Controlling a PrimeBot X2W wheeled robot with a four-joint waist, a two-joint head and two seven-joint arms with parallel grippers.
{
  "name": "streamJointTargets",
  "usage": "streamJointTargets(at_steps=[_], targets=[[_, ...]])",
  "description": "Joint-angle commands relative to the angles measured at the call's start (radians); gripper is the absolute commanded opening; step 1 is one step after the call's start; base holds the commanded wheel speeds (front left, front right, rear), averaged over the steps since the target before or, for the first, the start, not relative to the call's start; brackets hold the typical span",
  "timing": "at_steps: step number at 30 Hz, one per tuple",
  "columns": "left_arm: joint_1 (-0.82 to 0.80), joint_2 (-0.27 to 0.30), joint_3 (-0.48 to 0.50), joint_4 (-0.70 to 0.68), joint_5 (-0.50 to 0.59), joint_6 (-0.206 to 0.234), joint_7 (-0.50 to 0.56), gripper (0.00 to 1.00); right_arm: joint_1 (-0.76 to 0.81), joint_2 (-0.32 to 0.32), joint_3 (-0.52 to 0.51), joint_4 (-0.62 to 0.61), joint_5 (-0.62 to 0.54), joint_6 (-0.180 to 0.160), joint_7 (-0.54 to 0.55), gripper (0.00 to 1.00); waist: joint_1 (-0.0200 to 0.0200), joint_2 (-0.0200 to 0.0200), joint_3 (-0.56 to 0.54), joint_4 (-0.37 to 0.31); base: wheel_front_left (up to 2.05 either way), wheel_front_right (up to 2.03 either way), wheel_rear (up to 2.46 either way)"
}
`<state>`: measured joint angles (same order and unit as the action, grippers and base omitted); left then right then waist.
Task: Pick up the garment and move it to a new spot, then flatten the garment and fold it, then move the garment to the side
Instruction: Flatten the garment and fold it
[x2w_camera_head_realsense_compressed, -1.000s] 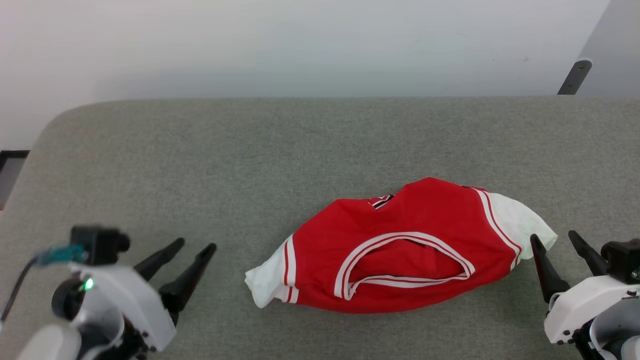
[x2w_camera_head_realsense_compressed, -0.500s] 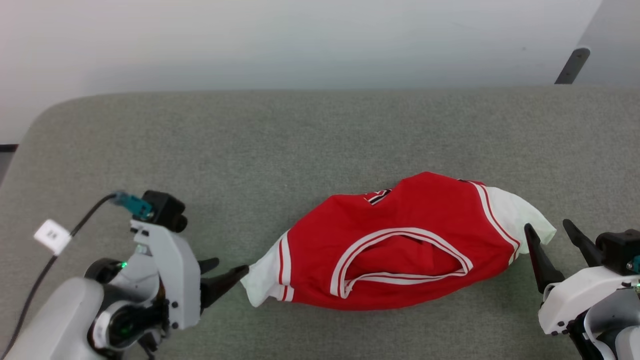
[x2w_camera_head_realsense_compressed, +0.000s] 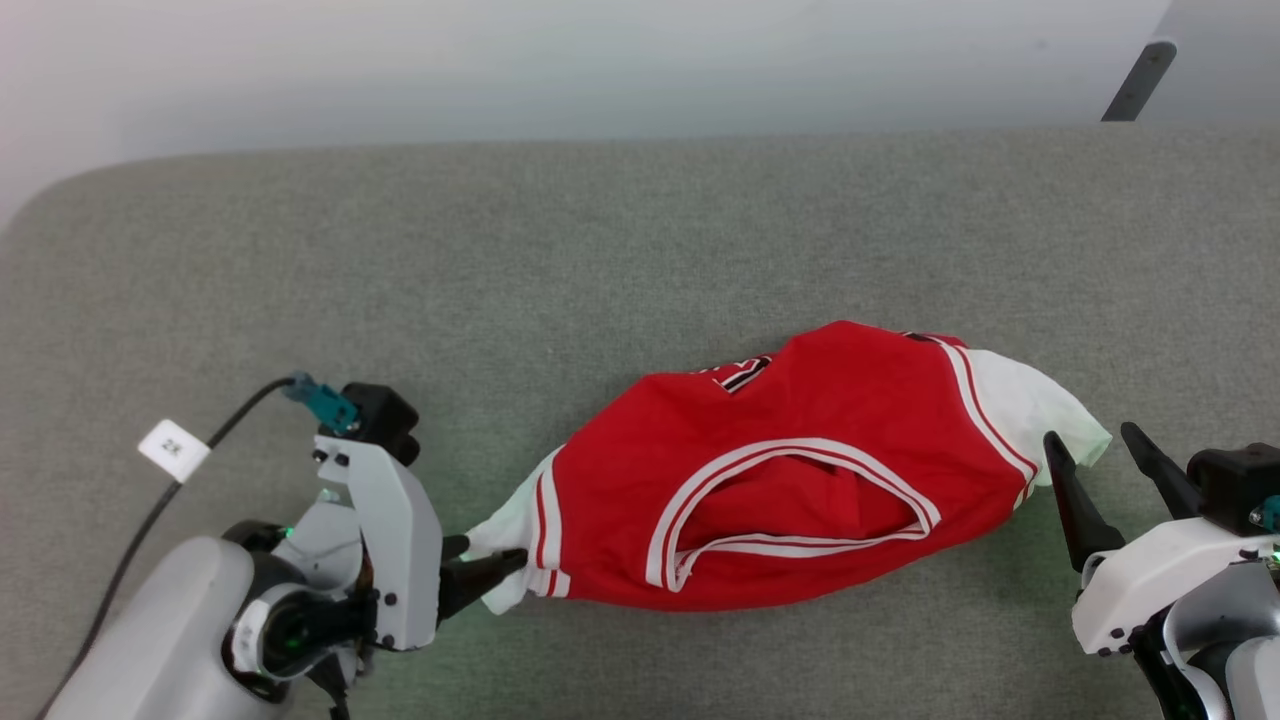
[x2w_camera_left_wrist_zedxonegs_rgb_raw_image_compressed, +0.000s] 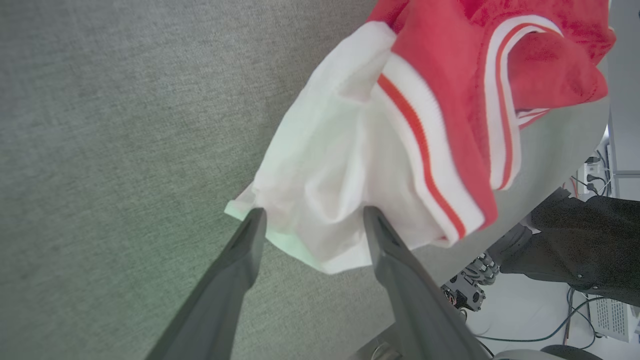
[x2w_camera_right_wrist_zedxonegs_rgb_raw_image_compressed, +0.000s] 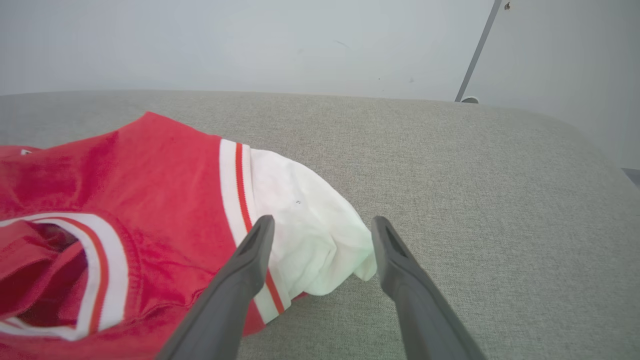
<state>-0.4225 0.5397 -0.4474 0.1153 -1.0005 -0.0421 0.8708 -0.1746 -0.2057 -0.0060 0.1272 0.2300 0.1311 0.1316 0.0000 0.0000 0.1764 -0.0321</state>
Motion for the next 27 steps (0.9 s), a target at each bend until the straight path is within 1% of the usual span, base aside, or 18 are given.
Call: streamJointTargets(at_steps=[1, 6, 7, 8, 12, 19, 27], targets=[[-0.009, -0.007, -0.004, 0.014, 0.005, -0.005, -0.005, 1.0, -0.01, 0.003, 0.0, 0.002, -0.003, -0.001, -0.006, 1.0, 0.0, 0.0, 0.009, -0.003, 0.0, 0.0, 0.0], [-0.023, -0.029, -0.016, 0.087, -0.009, -0.021, -0.004, 1.0, -0.026, 0.002, 0.004, 0.01, -0.001, -0.001, -0.01, 1.0, 0.0, 0.0, 0.024, -0.005, 0.0, 0.0, 0.0], [-0.029, -0.033, -0.017, 0.095, -0.013, -0.026, -0.006, 0.23, -0.027, 0.0, 0.005, 0.011, 0.002, -0.001, -0.012, 1.0, 0.0, 0.0, 0.027, -0.006, 0.0, 0.0, 0.0], [-0.033, -0.038, -0.017, 0.106, -0.017, -0.031, -0.008, 0.0, -0.026, -0.002, 0.005, 0.014, 0.003, -0.001, -0.012, 1.0, 0.0, 0.0, 0.029, -0.006, 0.0, 0.0, 0.0], [-0.048, -0.041, -0.02, 0.143, -0.024, -0.046, -0.009, 0.0, -0.035, -0.005, 0.007, 0.021, 0.007, -0.001, -0.018, 1.0, 0.0, 0.0, 0.035, -0.006, 0.0, 0.0, 0.0], [-0.088, -0.017, -0.005, 0.163, -0.003, -0.046, -0.023, 0.0, -0.034, -0.005, 0.002, 0.028, 0.004, -0.001, -0.025, 1.0, 0.0, 0.0, 0.034, -0.001, 0.0, 0.0, 0.0], [-0.151, 0.068, 0.028, 0.163, 0.045, -0.058, -0.06, 0.0, -0.034, -0.001, 0.004, 0.036, 0.004, -0.001, -0.035, 1.0, 0.0, 0.0, 0.027, 0.003, 0.0, 0.0, 0.0]])
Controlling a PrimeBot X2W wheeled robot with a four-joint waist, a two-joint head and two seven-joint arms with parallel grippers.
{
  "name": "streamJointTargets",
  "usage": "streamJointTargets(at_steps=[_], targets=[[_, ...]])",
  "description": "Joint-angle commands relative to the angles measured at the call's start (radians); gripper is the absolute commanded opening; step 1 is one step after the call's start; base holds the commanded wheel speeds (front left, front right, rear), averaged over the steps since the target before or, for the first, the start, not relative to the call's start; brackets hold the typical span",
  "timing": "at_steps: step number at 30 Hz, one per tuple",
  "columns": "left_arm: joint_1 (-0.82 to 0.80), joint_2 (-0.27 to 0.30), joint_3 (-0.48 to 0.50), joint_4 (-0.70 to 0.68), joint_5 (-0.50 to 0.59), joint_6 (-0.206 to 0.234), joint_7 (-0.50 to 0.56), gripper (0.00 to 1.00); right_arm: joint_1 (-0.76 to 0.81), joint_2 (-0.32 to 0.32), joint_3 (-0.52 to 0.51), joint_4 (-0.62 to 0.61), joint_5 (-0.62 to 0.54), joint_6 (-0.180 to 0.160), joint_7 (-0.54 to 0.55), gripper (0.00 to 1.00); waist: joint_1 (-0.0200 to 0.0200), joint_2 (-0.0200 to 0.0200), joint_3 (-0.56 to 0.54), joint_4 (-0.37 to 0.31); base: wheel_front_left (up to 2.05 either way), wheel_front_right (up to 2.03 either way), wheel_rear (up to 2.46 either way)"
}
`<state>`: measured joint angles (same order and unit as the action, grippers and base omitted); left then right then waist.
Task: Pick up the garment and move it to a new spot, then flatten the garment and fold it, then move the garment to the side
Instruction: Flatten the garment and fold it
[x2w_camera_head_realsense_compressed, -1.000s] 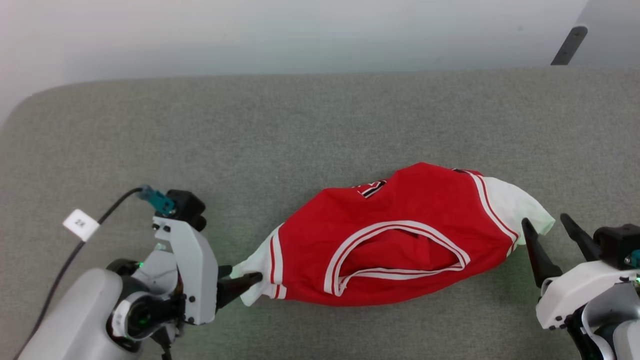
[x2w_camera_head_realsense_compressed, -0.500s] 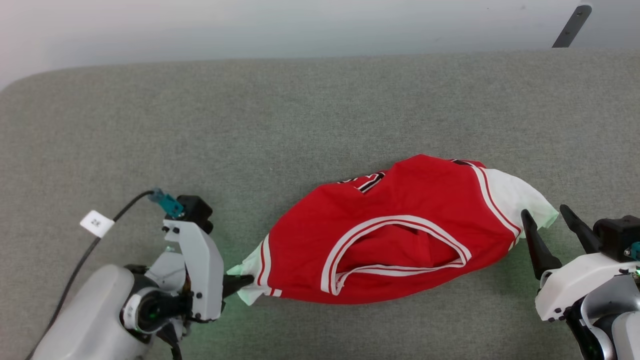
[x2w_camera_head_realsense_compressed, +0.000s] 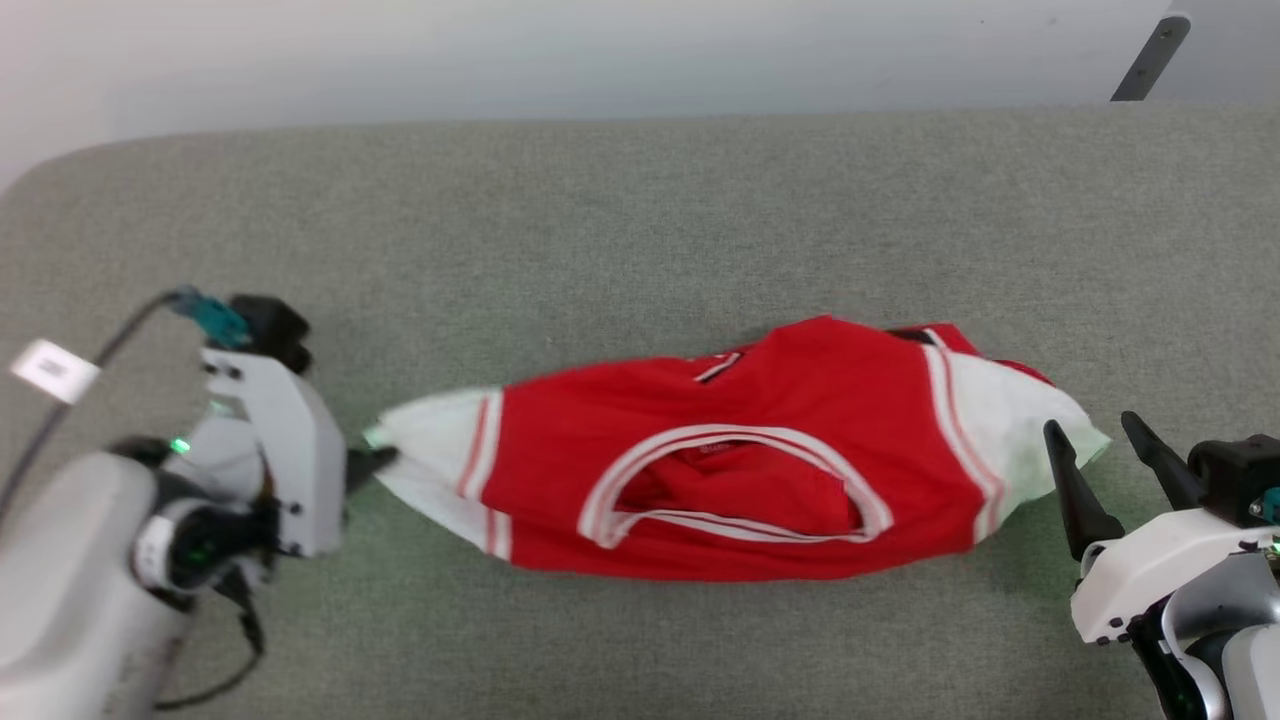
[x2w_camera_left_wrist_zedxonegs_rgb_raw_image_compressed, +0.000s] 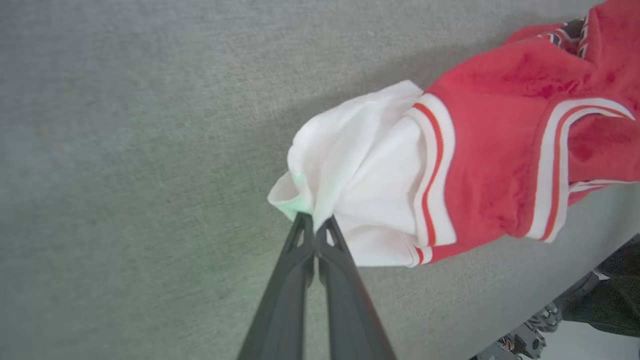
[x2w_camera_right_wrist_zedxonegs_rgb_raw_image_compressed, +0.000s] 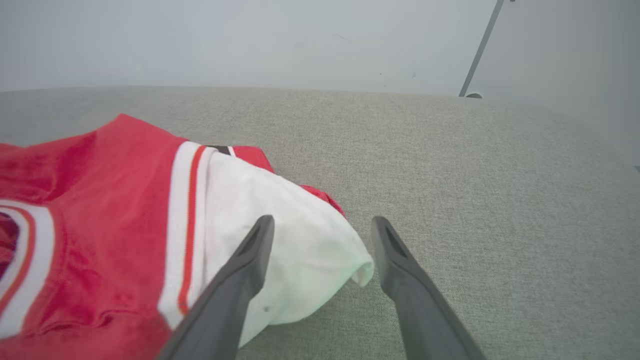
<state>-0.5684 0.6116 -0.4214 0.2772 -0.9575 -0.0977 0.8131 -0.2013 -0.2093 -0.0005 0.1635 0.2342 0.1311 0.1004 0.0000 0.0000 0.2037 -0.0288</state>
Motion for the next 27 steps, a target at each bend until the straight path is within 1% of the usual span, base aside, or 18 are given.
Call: streamJointTargets(at_steps=[1, 8, 14, 18, 22, 27], targets=[[-0.011, 0.009, 0.006, -0.001, 0.007, -0.005, -0.006, 0.0, -0.006, 0.002, -0.001, 0.002, 0.0, -0.001, -0.004, 1.0, 0.0, 0.0, -0.001, 0.0, 0.0, 0.0, 0.0], [-0.034, 0.098, 0.034, -0.016, 0.047, -0.001, -0.023, 0.0, 0.002, 0.003, 0.005, 0.01, 0.002, -0.001, -0.011, 1.0, 0.0, 0.0, -0.012, -0.004, 0.0, 0.0, 0.0], [-0.003, 0.18, 0.072, -0.031, 0.057, -0.009, -0.062, 0.0, 0.014, 0.004, 0.006, 0.008, -0.003, -0.001, -0.013, 1.0, 0.0, 0.0, -0.018, -0.008, 0.0, 0.0, 0.0], [0.048, 0.207, 0.091, -0.05, 0.035, -0.011, -0.079, 0.0, 0.019, 0.005, 0.004, 0.006, -0.003, -0.001, -0.01, 1.0, 0.0, 0.0, -0.021, -0.009, 0.0, 0.0, 0.0], [0.12, 0.208, 0.098, -0.073, 0.009, -0.014, -0.104, 0.0, 0.025, 0.007, 0.001, 0.005, -0.003, -0.001, -0.011, 1.0, 0.0, 0.0, -0.018, -0.007, 0.0, 0.0, 0.0], [0.218, 0.212, 0.105, -0.103, -0.012, 0.008, -0.128, 0.0, 0.027, 0.008, 0.001, 0.0, -0.003, -0.001, -0.007, 1.0, 0.0, 0.0, -0.01, -0.005, 0.0, 0.0, 0.0]])
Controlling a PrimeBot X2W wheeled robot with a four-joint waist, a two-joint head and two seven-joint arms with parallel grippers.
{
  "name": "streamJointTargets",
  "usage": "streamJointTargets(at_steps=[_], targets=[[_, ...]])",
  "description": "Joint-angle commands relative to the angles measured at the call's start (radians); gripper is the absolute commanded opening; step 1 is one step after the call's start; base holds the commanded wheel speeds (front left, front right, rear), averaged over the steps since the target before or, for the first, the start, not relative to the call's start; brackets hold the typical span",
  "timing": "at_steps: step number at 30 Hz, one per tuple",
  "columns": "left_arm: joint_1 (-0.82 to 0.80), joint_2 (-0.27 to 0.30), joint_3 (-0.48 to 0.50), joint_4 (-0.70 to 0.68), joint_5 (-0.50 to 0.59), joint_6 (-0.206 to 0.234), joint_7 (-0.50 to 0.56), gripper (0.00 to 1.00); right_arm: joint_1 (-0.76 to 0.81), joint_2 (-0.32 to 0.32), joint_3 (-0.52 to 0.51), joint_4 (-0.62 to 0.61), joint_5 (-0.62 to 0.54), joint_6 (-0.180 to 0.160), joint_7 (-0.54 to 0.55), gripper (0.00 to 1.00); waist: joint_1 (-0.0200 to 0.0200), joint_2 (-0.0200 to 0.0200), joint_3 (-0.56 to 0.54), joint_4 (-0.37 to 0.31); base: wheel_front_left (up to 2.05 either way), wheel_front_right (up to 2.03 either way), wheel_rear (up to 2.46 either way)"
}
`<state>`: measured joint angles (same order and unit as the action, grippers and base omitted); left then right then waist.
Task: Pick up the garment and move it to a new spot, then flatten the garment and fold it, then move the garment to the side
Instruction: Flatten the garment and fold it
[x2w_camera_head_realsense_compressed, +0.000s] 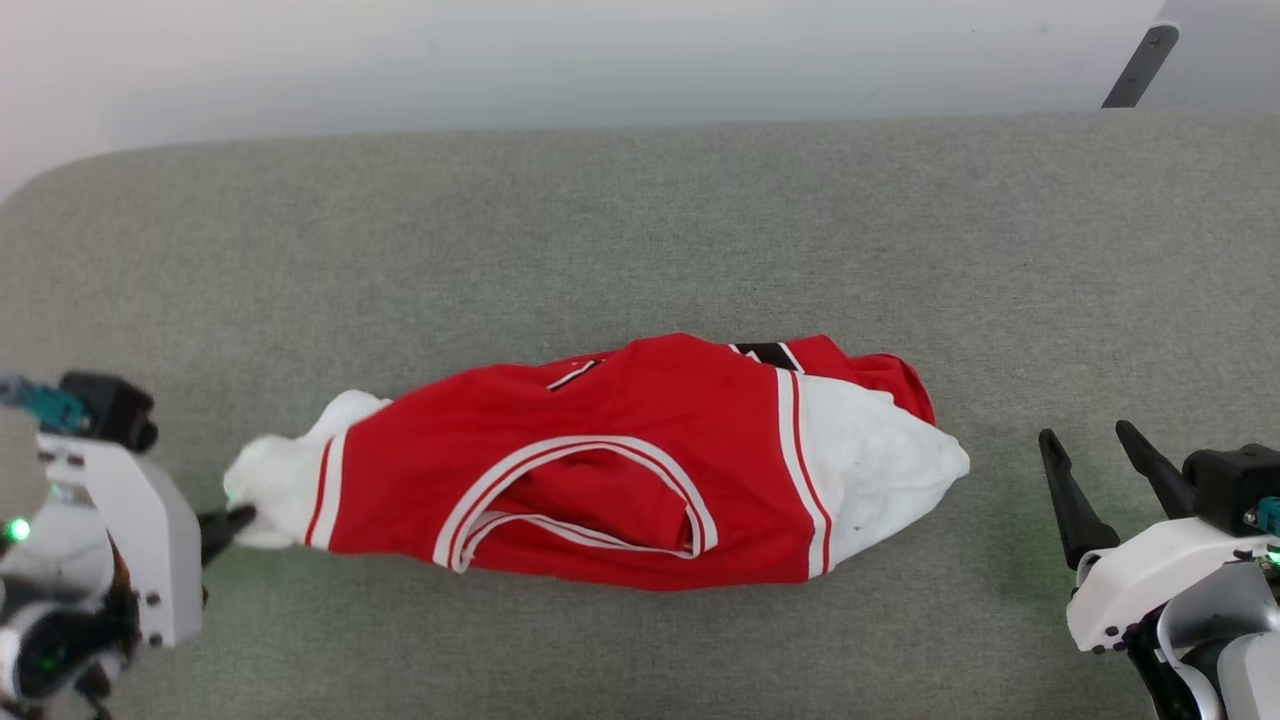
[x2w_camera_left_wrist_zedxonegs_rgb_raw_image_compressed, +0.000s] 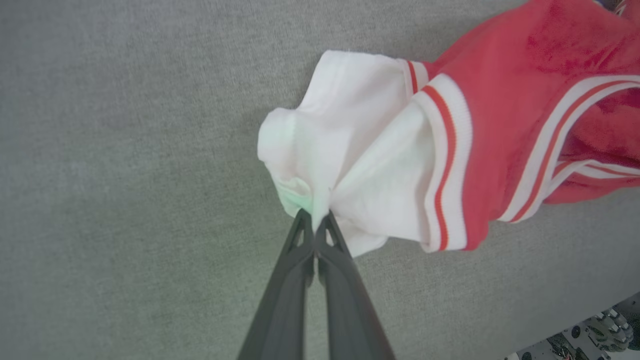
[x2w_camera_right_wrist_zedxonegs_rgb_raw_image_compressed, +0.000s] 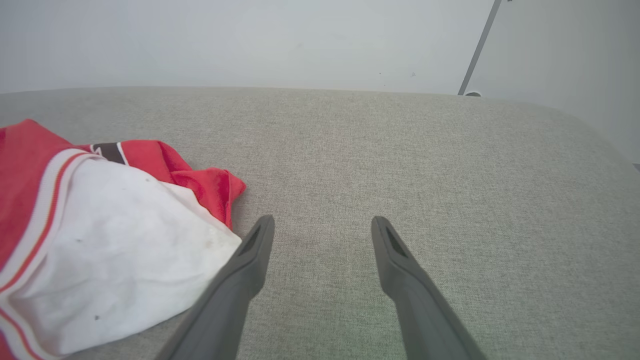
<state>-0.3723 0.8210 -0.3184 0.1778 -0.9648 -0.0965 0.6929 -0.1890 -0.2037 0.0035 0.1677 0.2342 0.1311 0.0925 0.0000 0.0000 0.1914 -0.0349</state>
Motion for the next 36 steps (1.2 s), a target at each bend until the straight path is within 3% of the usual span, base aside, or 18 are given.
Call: streamJointTargets(at_steps=[1, 19, 20, 21, 24, 25, 27, 28, 36], targets=[[0.039, 0.002, 0.004, -0.01, -0.007, 0.01, -0.013, 0.0, 0.014, 0.003, -0.004, -0.005, -0.003, -0.001, 0.001, 1.0, 0.0, 0.0, 0.004, 0.002, 0.0, 0.0, 0.0], [0.176, -0.071, 0.01, 0.067, -0.047, 0.025, -0.117, 0.0, -0.01, 0.015, 0.009, -0.002, 0.0, -0.001, 0.002, 1.0, 0.0, 0.0, 0.013, 0.011, 0.0, 0.0, 0.0], [0.178, -0.071, 0.011, 0.069, -0.048, 0.023, -0.12, 0.03, -0.011, 0.015, 0.01, -0.001, 0.001, -0.001, 0.001, 1.0, 0.0, 0.0, 0.013, 0.011, 0.0, 0.0, 0.0], [0.179, -0.074, 0.016, 0.071, -0.055, 0.023, -0.126, 0.24, -0.011, 0.015, 0.01, 0.001, 0.003, -0.001, 0.0, 1.0, 0.0, 0.0, 0.014, 0.01, 0.0, 0.0, 0.0], [0.19, -0.078, 0.022, 0.076, -0.062, 0.024, -0.137, 0.43, -0.012, 0.015, 0.01, 0.005, 0.004, -0.001, -0.005, 1.0, 0.0, 0.0, 0.012, 0.008, 0.0, 0.0, 0.0], [0.192, -0.079, 0.025, 0.075, -0.065, 0.026, -0.141, 0.62, -0.012, 0.016, 0.01, 0.006, 0.005, -0.001, -0.005, 1.0, 0.0, 0.0, 0.012, 0.008, 0.0, 0.0, 0.0], [0.197, -0.077, 0.029, 0.07, -0.067, 0.03, -0.146, 0.82, -0.012, 0.018, 0.01, 0.008, 0.005, -0.001, -0.007, 1.0, 0.0, 0.0, 0.01, 0.006, 0.0, 0.0, 0.0], [0.199, -0.075, 0.034, 0.065, -0.068, 0.037, -0.151, 1.0, -0.012, 0.018, 0.01, 0.009, 0.005, -0.001, -0.008, 1.0, 0.0, 0.0, 0.008, 0.006, 0.0, 0.0, 0.0], [0.231, -0.062, 0.091, -0.025, -0.06, 0.076, -0.227, 1.0, 0.009, 0.017, 0.016, 0.003, 0.017, -0.001, -0.005, 1.0, 0.0, 0.0, -0.015, 0.007, 0.0, 0.0, 0.0]])
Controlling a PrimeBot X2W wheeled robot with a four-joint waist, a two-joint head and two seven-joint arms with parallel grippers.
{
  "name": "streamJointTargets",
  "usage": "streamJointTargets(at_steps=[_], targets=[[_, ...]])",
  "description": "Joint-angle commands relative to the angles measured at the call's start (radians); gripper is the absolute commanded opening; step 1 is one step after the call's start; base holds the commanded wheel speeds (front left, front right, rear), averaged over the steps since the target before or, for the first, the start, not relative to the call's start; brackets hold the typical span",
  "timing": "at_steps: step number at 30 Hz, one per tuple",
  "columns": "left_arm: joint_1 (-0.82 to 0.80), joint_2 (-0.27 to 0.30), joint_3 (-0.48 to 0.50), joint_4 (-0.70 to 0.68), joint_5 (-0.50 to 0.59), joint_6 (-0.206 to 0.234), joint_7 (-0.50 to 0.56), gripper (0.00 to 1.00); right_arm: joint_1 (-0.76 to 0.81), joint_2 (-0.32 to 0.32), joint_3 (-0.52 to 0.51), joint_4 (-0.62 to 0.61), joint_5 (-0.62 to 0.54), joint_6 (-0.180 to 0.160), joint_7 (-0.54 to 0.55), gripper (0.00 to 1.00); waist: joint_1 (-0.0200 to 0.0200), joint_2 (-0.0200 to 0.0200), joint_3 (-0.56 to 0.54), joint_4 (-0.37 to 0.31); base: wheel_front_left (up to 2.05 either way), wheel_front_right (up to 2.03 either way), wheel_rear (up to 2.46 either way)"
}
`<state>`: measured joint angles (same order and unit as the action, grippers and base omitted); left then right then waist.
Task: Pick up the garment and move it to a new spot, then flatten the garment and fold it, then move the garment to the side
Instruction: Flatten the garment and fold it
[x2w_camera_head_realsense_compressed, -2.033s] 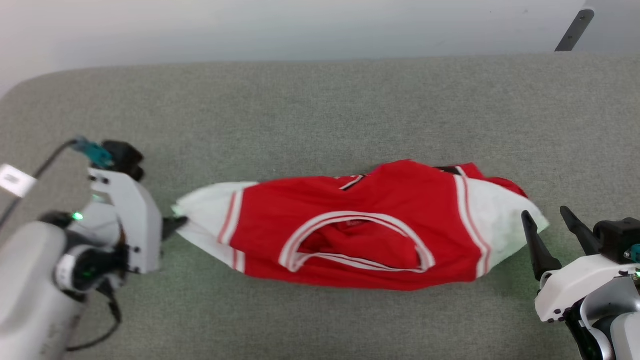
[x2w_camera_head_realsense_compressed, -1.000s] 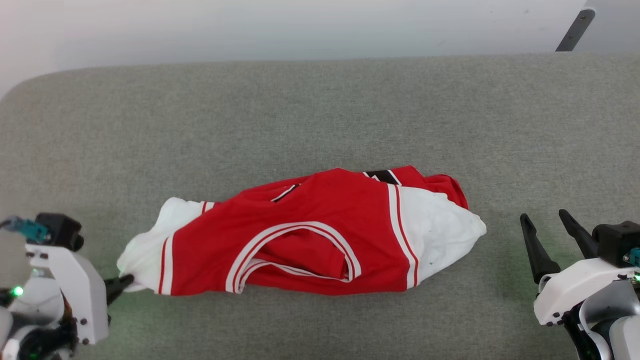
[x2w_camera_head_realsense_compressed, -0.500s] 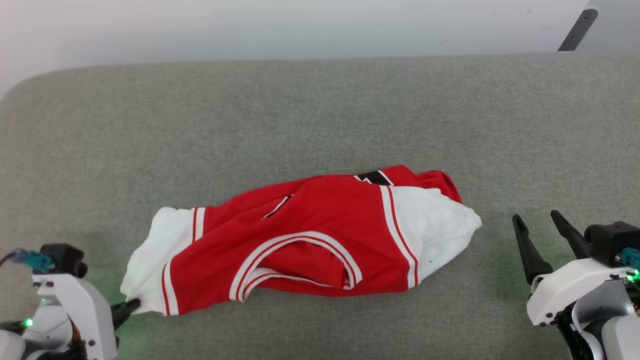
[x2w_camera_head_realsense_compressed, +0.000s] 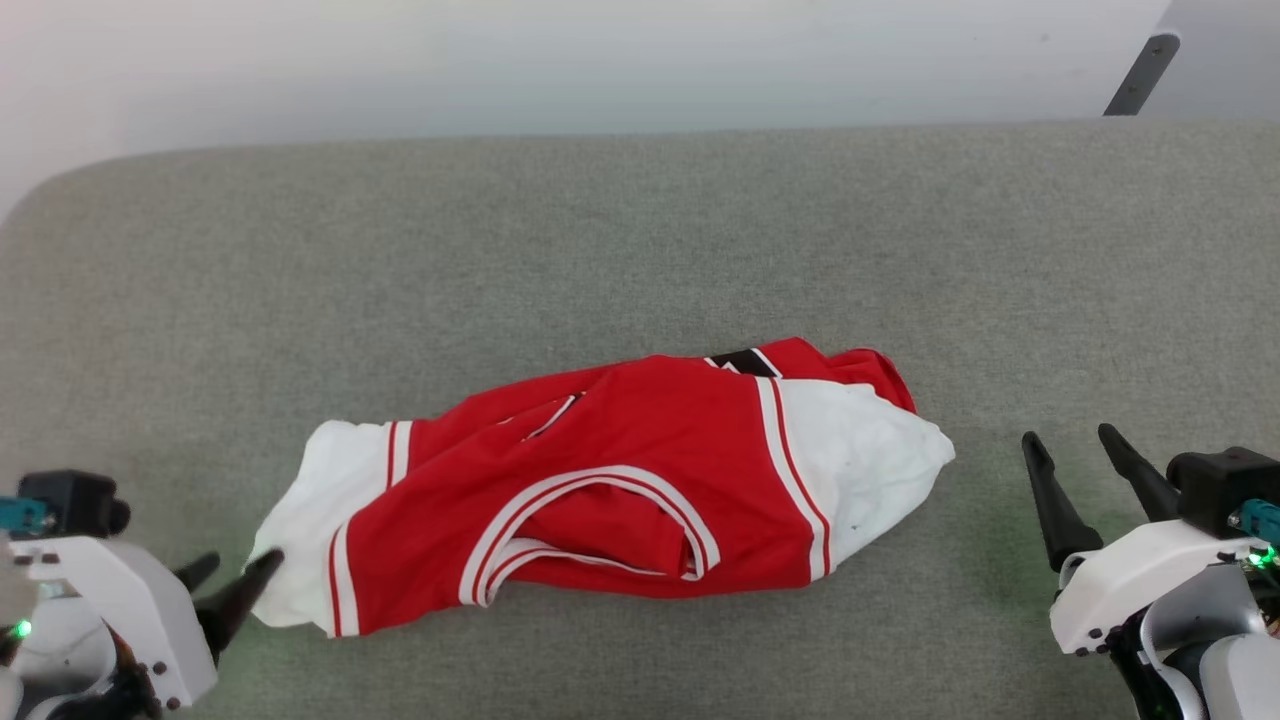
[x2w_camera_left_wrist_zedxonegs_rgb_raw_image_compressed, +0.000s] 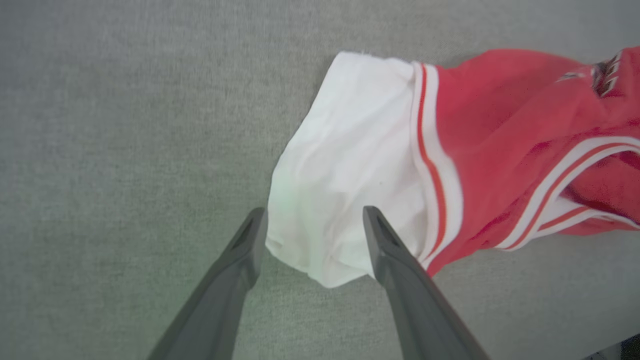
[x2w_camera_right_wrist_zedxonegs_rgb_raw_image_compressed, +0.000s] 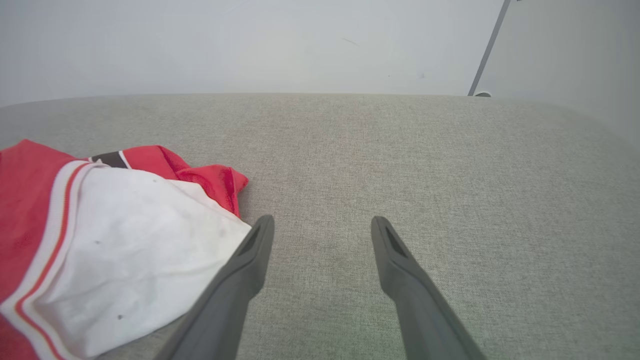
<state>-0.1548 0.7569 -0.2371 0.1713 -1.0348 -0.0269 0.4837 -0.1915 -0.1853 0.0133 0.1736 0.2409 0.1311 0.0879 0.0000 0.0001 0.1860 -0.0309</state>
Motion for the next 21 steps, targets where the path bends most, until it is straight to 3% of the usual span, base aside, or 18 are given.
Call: streamJointTargets(at_steps=[1, 7, 21], targets=[[0.02, 0.0, 0.017, -0.032, 0.01, 0.012, -0.032, 1.0, 0.016, -0.004, 0.012, -0.005, 0.014, -0.001, 0.005, 1.0, 0.0, -0.0001, -0.014, 0.006, 0.0, 0.0, 0.0], [0.046, -0.014, 0.043, -0.093, 0.049, 0.024, -0.135, 1.0, 0.028, -0.018, 0.043, -0.016, 0.034, -0.001, 0.032, 1.0, 0.0, -0.0001, -0.042, 0.024, 0.0, 0.0, 0.0], [0.135, -0.122, 0.095, -0.071, 0.216, 0.031, -0.584, 1.0, 0.011, -0.092, 0.109, -0.003, 0.098, -0.001, 0.18, 1.0, 0.0, -0.0001, -0.094, 0.113, 0.0, 0.0, 0.0]])
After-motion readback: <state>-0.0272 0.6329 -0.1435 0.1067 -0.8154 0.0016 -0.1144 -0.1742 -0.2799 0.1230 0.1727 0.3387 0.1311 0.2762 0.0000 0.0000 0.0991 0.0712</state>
